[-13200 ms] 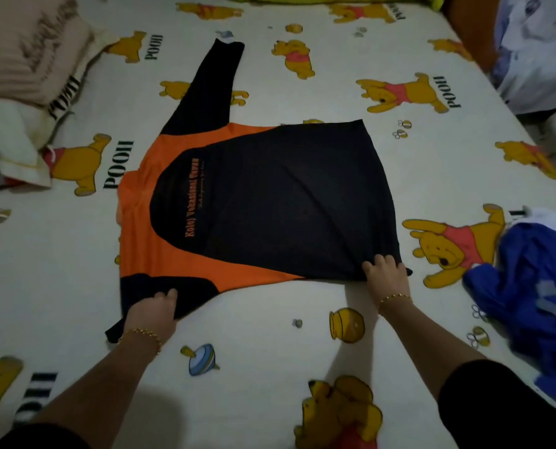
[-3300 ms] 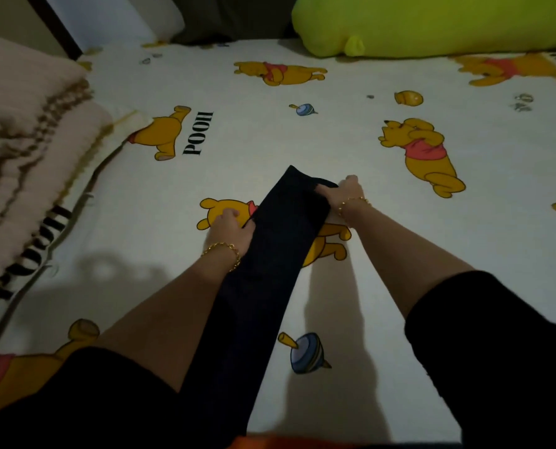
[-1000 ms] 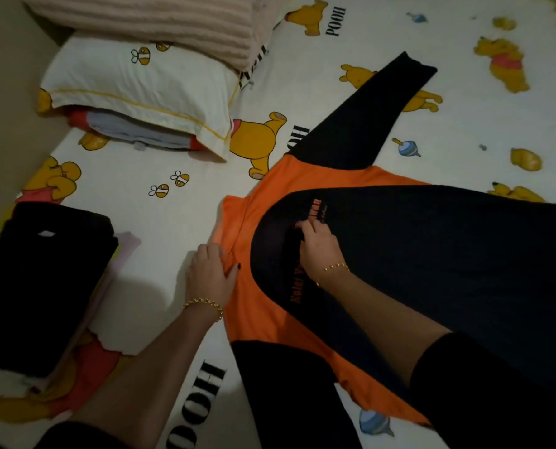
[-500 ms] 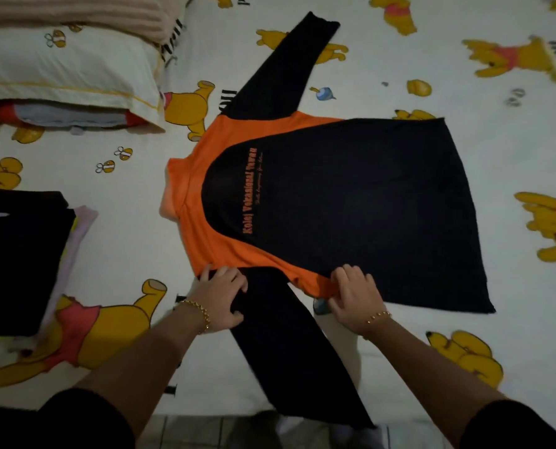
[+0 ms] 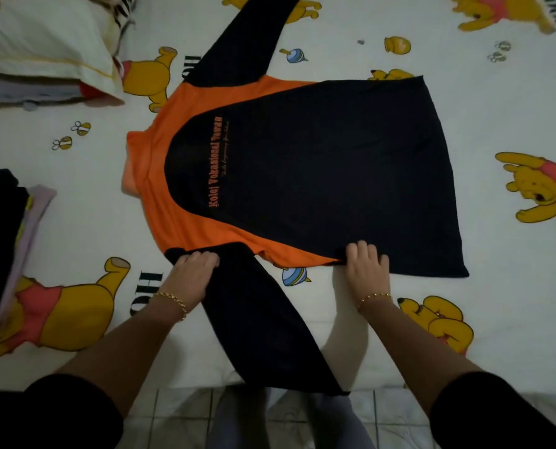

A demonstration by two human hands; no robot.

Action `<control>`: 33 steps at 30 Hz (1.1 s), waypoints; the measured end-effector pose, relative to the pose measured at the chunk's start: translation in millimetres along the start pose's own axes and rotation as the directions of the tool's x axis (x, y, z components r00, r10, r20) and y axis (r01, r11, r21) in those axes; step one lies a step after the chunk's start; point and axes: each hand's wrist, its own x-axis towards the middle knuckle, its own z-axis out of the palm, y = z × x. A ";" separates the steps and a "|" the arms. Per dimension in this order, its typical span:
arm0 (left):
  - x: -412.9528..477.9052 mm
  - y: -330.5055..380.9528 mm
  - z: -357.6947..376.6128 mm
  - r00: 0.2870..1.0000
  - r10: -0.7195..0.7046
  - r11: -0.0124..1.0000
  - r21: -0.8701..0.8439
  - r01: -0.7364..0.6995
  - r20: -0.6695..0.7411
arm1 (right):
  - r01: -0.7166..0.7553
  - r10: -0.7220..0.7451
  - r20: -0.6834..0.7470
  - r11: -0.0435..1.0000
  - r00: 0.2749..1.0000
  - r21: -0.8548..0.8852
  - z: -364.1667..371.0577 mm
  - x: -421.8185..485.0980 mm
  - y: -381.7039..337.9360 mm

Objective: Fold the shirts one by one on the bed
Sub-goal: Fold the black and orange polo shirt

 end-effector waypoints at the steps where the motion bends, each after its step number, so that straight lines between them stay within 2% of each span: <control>1: -4.5 0.5 -2.0 1.000 -0.007 1.000 -0.001 0.007 0.021 | 0.008 -0.008 0.024 1.000 1.000 -0.005 -0.1 0.7 5.1; 4: -14.9 -1.0 -11.3 0.997 -0.032 0.998 -0.054 0.036 0.072 | 0.018 -0.017 0.053 0.999 0.998 -0.028 -0.8 3.1 27.3; 6: -19.5 -0.8 -13.9 1.000 0.016 0.999 -0.051 -0.015 0.023 | 0.033 -0.030 0.068 0.999 0.997 -0.041 -0.1 4.6 42.2; 9: -26.1 -4.0 -2.7 0.992 0.124 0.985 0.122 -0.121 -0.016 | 0.052 -0.052 0.068 0.999 0.996 -0.002 2.1 4.1 57.3; 11: -33.7 -0.4 2.7 0.990 0.131 0.974 0.180 -0.137 0.047 | 0.051 -0.053 0.066 0.998 0.996 0.022 1.1 0.7 62.4; 14: -40.0 1.7 9.9 0.990 0.127 0.958 0.252 -0.139 0.065 | 0.018 -0.022 0.064 0.999 0.998 0.051 0.7 -2.4 62.3; 16: -39.0 1.6 13.5 0.990 0.126 0.960 0.246 -0.136 0.056 | -0.013 0.011 0.045 0.999 0.999 0.045 1.6 -4.6 60.6; 24: 0.6 3.3 8.2 0.972 0.063 0.978 0.206 -0.016 -0.225 | -0.107 0.110 0.028 0.990 0.994 -0.091 5.7 2.0 64.4; 28: 9.2 -2.2 10.1 0.983 0.049 0.987 0.157 -0.021 -0.177 | -0.031 0.041 0.095 0.994 0.995 -0.104 5.4 11.6 73.7; 33: -14.4 -15.9 13.5 0.998 0.006 1.000 0.010 -0.005 -0.064 | 0.056 -0.038 0.223 0.996 0.974 -0.076 -4.0 5.8 86.0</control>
